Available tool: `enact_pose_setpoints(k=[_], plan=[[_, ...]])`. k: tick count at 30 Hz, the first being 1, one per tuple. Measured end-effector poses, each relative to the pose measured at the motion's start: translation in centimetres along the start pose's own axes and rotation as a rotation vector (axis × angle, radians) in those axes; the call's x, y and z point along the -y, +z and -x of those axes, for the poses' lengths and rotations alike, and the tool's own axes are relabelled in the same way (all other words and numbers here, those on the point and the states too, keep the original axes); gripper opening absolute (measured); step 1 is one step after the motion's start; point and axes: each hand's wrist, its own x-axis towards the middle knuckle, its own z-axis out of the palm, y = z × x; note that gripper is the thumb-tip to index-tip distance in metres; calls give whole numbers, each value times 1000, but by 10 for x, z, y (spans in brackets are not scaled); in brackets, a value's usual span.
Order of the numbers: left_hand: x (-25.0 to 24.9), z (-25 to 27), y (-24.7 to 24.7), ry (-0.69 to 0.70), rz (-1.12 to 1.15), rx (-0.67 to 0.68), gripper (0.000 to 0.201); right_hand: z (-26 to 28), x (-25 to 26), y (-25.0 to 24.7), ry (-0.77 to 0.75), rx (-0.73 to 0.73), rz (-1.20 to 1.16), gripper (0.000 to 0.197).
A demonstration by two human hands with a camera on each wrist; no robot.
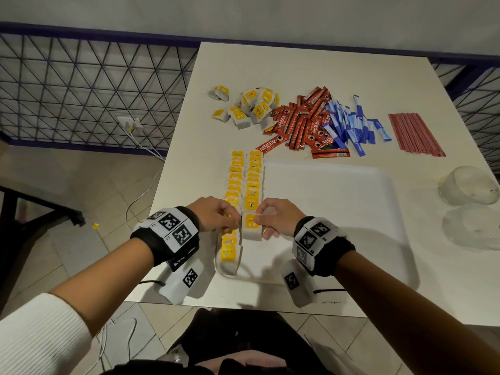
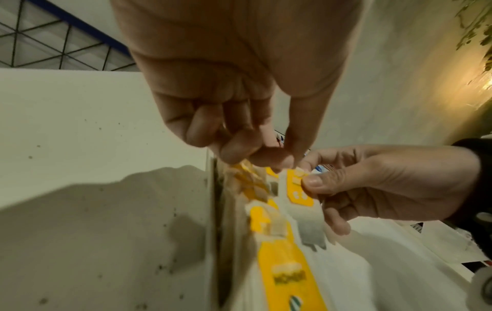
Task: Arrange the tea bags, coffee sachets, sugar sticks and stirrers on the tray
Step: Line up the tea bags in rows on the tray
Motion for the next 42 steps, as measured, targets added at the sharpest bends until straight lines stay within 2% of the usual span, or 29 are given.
enact_pose_setpoints(k=[7, 13, 18, 24, 29, 37, 42], plan=[[-4, -7, -10, 28, -202, -75, 6, -12, 3, -2, -24, -165, -1, 18], [-10, -22, -10, 45, -173, -97, 25, -18, 5, -4, 30, -159, -43, 21], [-15, -31, -3, 39, -323, -162, 35, -19, 6, 0, 61, -153, -140, 16], [-16, -32, -9, 45, -262, -175, 34, -20, 7, -11, 52, -91, -45, 24], [-12, -28, -38, 34, -15, -284, 21, -15, 27, -52, 3, -65, -92, 30], [-24, -40, -75, 40, -1, -316, 29, -30, 76, -96, -158, -145, -115, 18], [-33, -63, -96, -43, -122, -221, 21, -57, 110, -101, -179, -151, -174, 10]])
